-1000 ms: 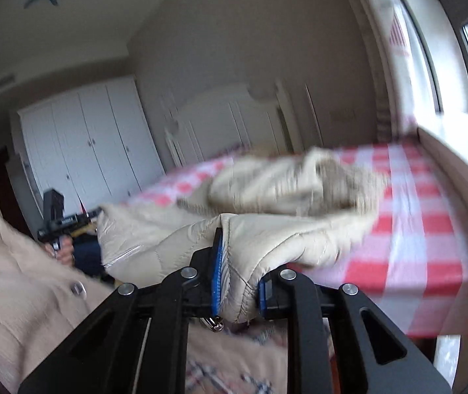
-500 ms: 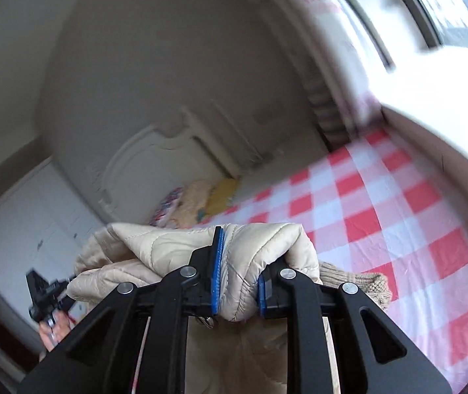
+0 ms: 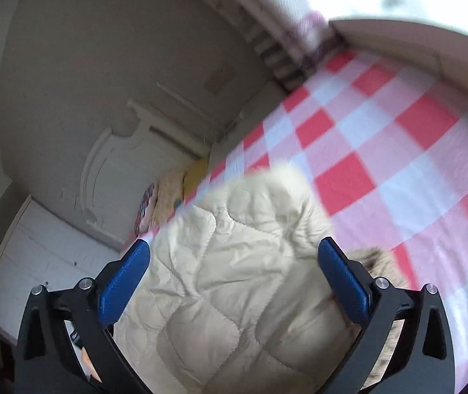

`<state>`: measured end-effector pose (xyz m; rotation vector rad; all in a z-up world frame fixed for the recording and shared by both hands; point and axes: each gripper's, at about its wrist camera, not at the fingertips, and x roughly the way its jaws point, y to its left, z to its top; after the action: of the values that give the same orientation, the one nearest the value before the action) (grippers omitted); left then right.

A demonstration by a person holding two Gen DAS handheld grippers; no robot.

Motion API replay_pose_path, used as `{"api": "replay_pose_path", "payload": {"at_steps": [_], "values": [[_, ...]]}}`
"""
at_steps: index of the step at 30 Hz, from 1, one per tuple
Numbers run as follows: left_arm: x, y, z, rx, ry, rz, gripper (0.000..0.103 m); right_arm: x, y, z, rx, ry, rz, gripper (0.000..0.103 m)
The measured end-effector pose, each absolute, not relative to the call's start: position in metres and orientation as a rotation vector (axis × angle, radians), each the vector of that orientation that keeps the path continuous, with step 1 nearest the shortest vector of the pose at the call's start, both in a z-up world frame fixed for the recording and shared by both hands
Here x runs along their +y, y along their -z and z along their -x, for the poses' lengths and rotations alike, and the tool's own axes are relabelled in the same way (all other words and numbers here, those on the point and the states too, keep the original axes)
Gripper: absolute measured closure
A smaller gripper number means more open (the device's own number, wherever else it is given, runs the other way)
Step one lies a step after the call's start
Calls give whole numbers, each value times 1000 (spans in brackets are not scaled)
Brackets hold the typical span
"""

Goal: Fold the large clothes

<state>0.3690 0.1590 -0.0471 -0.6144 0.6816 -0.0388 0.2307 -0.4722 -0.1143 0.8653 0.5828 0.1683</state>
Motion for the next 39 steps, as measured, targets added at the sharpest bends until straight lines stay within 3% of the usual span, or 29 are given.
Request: {"api": "replay_pose_path", "payload": {"at_steps": [5, 8, 11, 17, 20, 22, 39], "values": [[157, -13, -353, 516, -89, 514, 3, -478, 79, -215, 496, -63, -782, 5], [97, -55, -343, 435, -46, 223, 3, -437, 49, -226, 526, -81, -568, 5], [23, -67, -348, 490, 13, -46, 2, -375, 31, -245, 593, -92, -322, 5], [-72, -26, -366, 547, 30, -381, 2, -280, 54, -289, 746, -126, -47, 5], [-93, 48, -391, 648, -28, -557, 2, -260, 119, -321, 908, -61, 91, 4], [-90, 78, -394, 672, -12, -575, 2, -270, 132, -330, 941, -75, -8, 4], [-77, 81, -403, 730, 27, -513, 2, -264, 134, -333, 942, -13, 54, 4]]}}
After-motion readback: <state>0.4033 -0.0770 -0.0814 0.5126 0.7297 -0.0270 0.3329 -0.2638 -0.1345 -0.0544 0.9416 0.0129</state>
